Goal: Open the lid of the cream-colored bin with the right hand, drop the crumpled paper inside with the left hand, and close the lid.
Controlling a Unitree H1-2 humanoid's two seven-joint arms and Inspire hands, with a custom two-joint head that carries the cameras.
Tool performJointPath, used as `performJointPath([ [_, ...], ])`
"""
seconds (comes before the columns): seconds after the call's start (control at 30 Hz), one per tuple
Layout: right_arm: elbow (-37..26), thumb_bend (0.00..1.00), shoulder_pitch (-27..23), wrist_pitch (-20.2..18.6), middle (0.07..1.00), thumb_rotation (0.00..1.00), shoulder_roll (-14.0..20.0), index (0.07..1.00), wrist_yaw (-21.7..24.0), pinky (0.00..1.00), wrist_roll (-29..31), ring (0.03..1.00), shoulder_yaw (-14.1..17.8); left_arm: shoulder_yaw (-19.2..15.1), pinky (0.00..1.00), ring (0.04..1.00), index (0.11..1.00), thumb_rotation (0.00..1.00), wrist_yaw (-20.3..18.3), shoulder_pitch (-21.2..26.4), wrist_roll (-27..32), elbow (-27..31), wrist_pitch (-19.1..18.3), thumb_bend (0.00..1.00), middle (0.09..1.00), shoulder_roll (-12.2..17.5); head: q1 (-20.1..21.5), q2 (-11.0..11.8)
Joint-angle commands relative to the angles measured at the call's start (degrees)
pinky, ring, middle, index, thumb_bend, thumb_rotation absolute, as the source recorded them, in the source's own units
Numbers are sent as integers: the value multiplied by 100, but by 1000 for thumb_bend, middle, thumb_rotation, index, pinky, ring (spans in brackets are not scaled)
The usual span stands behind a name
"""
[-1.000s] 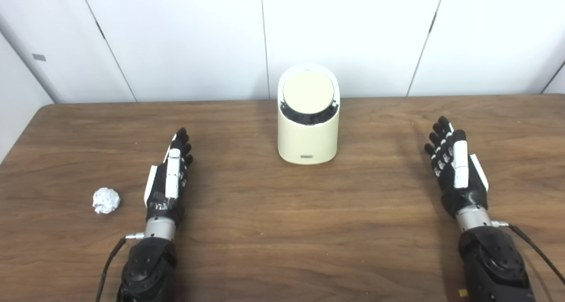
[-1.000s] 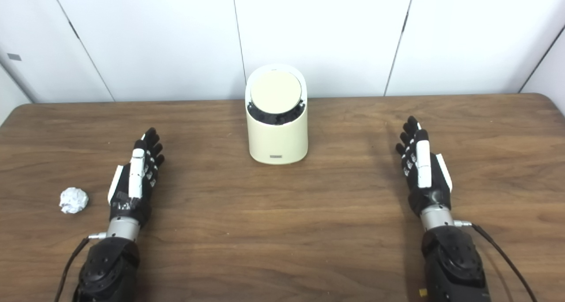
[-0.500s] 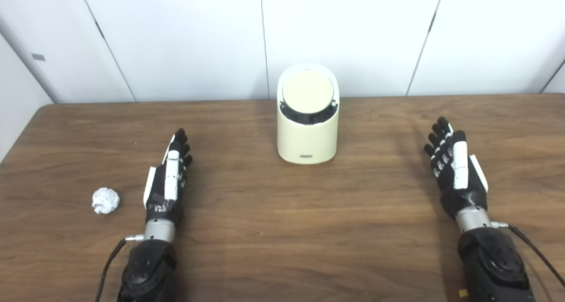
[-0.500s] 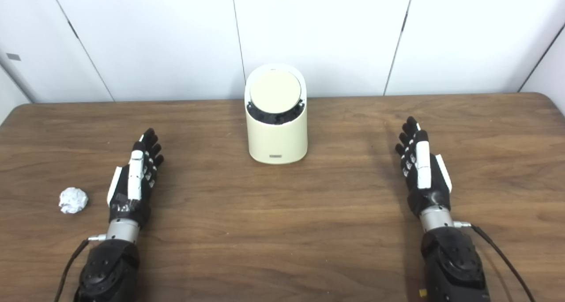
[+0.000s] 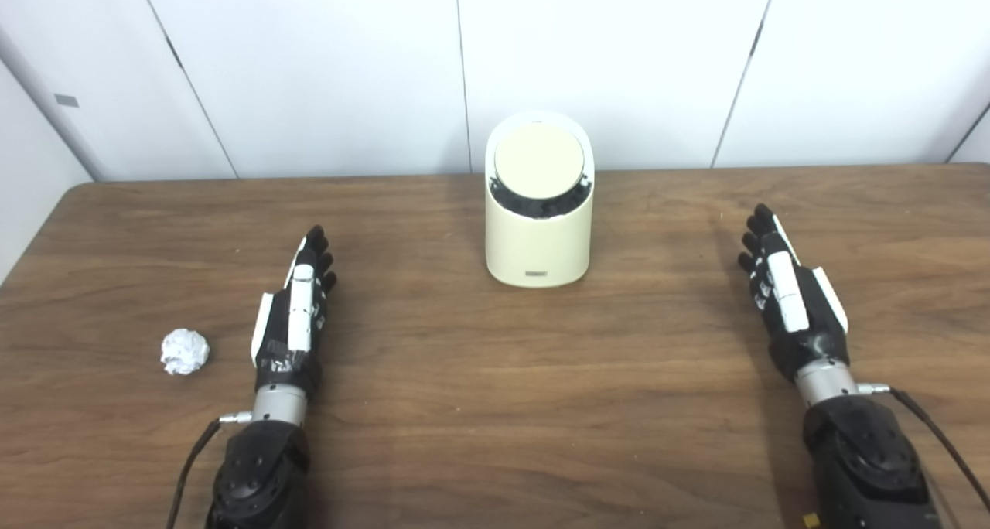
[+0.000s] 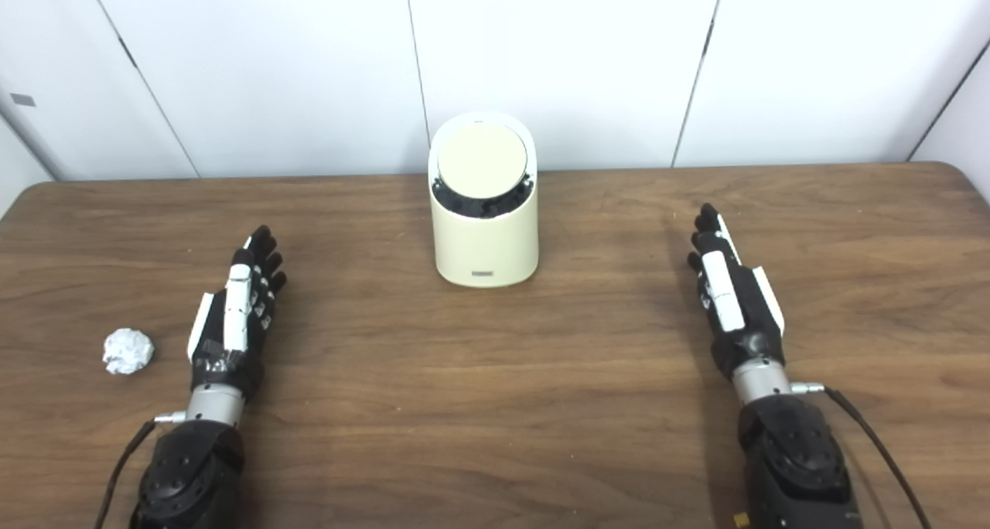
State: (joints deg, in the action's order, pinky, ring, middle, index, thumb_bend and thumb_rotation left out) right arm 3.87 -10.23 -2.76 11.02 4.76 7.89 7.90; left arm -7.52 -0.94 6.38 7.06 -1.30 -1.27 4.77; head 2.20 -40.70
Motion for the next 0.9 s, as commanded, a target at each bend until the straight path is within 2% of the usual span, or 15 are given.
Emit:
performJointPath([
  [0.0, -315, 697, -285, -26, 1000, 847, 93, 981, 36, 1000, -1, 1000, -11, 34, 1000, 1000, 1000, 1000, -5, 12, -18, 135, 90, 390, 1000, -12, 11, 5],
  [0.13, -464, 736, -399, -209, 999, 853, 205, 972, 51, 1000, -152, 1000, -96, 39, 1000, 1000, 1000, 1000, 10, -32, -13, 166, 91, 384, 1000, -57, 49, 75],
  [0.17, -516, 744, -423, -272, 995, 845, 217, 966, 50, 1000, -159, 1000, -108, 35, 1000, 1000, 1000, 1000, 13, -51, 4, 169, 93, 386, 1000, -77, 85, 187],
  [0.4, -896, 758, -651, -741, 986, 792, 292, 953, 71, 1000, -363, 992, -281, 40, 1000, 1000, 1000, 1000, 9, -144, -8, 45, 295, 376, 1000, -129, 67, 495],
  [0.6, -1068, 735, -977, -1101, 978, 740, 285, 954, 103, 1000, -442, 985, -413, 63, 1000, 1000, 1000, 1000, 35, -195, -49, -89, 477, 378, 1000, -172, 7, 724],
  [0.87, -1072, 657, -1363, -1213, 983, 696, 330, 964, 104, 1000, -913, 998, -718, 78, 1000, 1000, 1000, 1000, 95, -244, -93, -225, 621, 361, 1000, -271, -44, 979],
])
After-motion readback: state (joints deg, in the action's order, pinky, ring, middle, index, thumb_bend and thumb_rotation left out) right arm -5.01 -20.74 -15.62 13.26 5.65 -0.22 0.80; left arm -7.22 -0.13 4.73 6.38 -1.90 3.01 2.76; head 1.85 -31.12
